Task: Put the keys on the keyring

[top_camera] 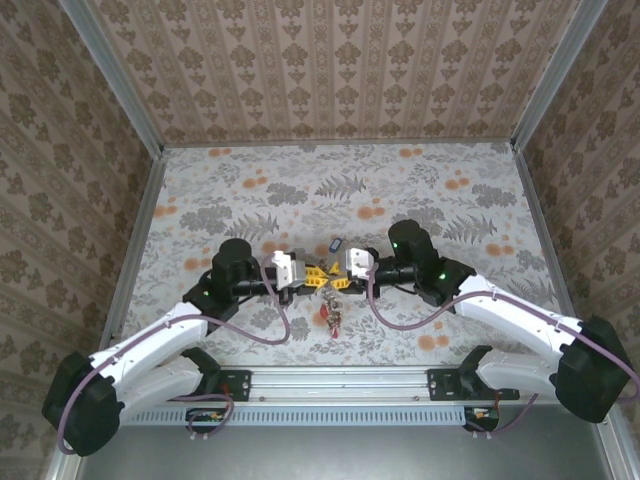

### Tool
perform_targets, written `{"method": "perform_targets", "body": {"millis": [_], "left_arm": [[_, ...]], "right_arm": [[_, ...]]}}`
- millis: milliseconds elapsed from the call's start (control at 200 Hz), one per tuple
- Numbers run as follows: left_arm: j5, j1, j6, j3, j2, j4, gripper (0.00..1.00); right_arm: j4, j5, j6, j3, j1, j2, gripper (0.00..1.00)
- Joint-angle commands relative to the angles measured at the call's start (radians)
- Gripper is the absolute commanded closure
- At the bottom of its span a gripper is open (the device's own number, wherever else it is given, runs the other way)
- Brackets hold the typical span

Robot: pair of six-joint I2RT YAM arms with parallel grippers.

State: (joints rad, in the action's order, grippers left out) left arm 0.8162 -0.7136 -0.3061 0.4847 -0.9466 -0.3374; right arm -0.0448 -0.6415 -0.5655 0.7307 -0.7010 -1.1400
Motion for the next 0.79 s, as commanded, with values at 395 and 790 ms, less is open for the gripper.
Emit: {"method": "perform_targets", "body": {"millis": [395,790], "left_arm": [[0.037,-0.005,0.043,0.017,-0.024,-0.093,1.0],[0.033,-0.006,0.046,0.044,-0.073,-0.083,1.0]], "right_arm": [[-0.093,-0.069,0.024,-0.012,0.0,0.045,0.85],[-0.094,-0.053,0.024,-0.025,0.001,0.068,0.94]]}}
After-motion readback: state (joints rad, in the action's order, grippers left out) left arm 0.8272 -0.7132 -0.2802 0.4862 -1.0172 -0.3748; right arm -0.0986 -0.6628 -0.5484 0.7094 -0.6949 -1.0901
